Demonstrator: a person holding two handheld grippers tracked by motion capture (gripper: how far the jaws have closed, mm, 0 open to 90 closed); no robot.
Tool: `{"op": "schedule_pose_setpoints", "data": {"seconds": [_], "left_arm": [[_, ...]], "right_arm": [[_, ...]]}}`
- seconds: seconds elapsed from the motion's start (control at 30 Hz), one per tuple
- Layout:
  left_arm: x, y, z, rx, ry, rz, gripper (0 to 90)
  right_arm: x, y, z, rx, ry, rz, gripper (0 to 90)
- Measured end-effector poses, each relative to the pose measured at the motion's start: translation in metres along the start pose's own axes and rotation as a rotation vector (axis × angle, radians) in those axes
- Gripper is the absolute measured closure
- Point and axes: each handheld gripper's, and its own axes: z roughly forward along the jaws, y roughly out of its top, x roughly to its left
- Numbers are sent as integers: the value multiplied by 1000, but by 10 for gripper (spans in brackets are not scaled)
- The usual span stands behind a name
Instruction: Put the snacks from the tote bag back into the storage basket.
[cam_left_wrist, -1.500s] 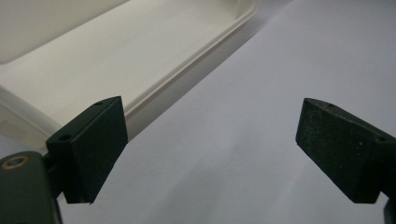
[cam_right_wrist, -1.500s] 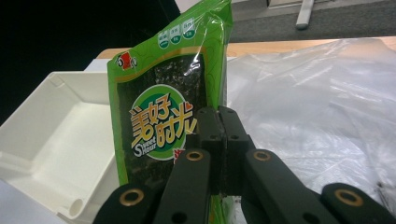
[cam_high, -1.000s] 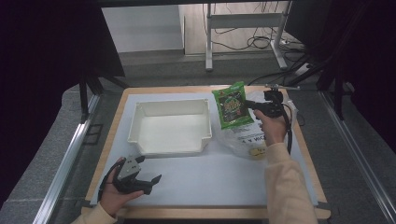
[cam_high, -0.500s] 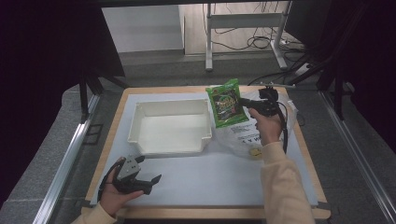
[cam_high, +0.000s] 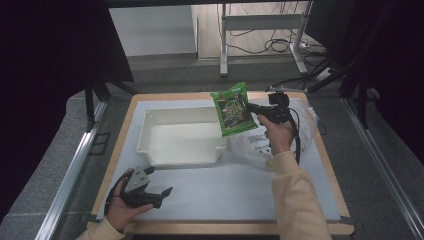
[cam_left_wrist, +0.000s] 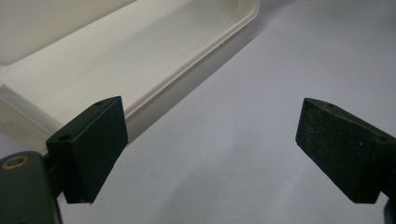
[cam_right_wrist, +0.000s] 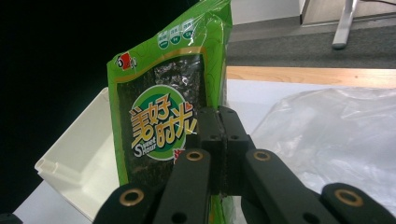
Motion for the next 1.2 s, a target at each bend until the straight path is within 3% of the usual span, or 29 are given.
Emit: {"op": "schedule_pose_setpoints", "data": {"seconds": [1.2], "left_arm": [[0, 0, -1, -8, 0, -6, 91]], "right_arm": [[34, -3, 33, 12, 66, -14, 899]]}}
